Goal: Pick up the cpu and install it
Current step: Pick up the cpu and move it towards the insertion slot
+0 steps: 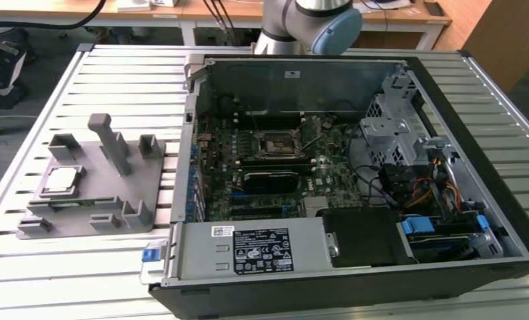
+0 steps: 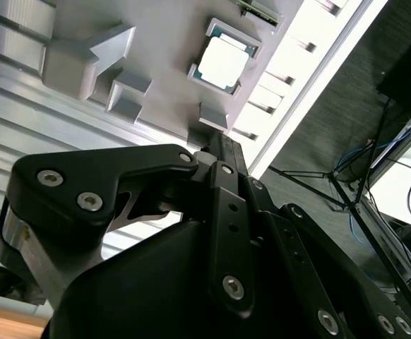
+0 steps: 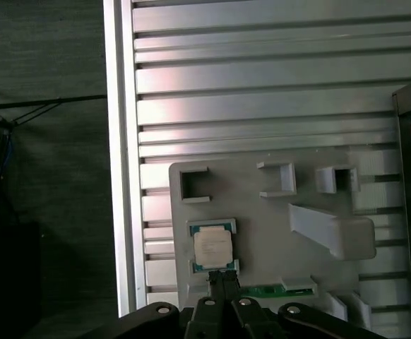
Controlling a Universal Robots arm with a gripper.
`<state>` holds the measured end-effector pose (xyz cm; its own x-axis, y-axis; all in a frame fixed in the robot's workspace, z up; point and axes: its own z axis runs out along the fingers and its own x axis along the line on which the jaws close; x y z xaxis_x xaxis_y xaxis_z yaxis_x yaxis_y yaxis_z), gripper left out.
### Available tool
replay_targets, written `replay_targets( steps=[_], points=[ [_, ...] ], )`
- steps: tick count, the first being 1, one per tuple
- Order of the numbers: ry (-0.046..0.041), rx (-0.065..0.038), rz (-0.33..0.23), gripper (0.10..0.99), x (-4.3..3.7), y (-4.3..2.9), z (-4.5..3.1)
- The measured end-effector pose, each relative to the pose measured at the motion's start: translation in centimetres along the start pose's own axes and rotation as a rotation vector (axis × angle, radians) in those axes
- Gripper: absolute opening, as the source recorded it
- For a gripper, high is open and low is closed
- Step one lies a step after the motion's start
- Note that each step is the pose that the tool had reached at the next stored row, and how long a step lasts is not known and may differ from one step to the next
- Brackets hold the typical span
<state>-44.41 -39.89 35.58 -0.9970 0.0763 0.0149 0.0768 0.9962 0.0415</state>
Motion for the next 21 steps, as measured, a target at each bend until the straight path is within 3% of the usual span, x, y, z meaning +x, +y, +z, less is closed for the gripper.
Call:
replay_targets(
  steps=[4,16,18,19,21],
  points=[
    [0.0001,0.0,0.0,0.106,0.52,-0.05,0.26],
    [-0.0012,0.001,0.0,0.114,0.52,-0.24,1.41],
    [-0.0013,0.0,0.0,0.165,0.51,-0.31,1.55],
    [-0.0011,0.0,0.0,0.235,0.51,-0.36,1.62],
    [-0.0008,-0.002,-0.001,0.251,0.5,-0.56,1.79]
  ],
)
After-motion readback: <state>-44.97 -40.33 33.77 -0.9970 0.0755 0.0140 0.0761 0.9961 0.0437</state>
